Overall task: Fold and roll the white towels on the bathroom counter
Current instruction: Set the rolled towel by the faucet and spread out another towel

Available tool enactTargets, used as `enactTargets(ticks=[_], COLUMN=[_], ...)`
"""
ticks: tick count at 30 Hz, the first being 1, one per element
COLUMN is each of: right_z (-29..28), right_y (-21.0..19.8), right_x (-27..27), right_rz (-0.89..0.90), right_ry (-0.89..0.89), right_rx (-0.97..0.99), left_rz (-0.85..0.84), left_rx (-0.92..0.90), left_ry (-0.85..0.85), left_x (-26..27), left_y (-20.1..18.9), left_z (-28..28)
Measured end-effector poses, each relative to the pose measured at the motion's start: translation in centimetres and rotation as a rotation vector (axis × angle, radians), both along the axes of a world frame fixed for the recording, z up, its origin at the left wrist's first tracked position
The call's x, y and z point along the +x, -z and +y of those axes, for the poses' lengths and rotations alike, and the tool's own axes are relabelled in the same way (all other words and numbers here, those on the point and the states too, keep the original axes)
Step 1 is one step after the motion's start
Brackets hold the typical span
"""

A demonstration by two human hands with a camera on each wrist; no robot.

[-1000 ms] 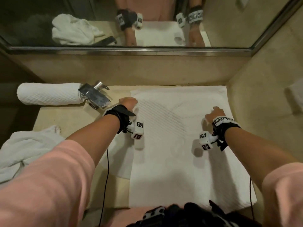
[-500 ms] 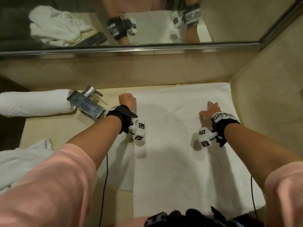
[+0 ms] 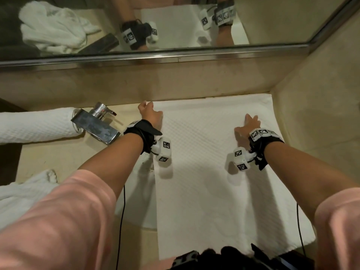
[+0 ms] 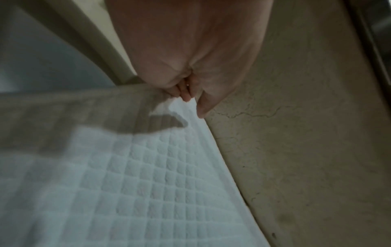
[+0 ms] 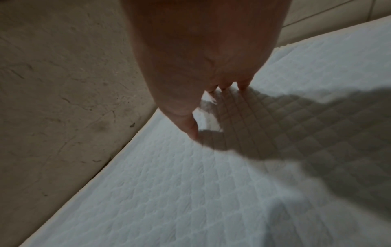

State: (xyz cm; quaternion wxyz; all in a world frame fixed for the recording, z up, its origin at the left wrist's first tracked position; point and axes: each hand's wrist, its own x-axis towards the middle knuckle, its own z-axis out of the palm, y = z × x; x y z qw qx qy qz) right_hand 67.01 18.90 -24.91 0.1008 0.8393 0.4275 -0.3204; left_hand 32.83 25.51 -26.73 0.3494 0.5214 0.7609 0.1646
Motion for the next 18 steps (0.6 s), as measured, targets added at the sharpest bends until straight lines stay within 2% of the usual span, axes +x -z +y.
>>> enactTargets(ticks=[4,10,15,18], right_z=[0.0,-1.1,-3.6,-5.8], right_y=[0.0,-0.2,0.2,0.2], right_x=[0.3,0.9,0.9,0.7], right_rz=[0.006,0.051,0.089,0.110], right_ry=[-0.016,0.001,0.015,0.049], right_rx=[0.020,0.092,0.196,0.284], left_rz=[0.051,0.074,-0.064,-0.060], left_rx=[0.013,0.057,0.114,0.104], left_ry=[-0.012,0.076,0.071,0.056], left_x=[0.0,0.0,0.3,0.5], left_y=[-0.1,-0.2,-0.3,-0.7], left_z=[-0.5,-1.8,-3.4,-5.4])
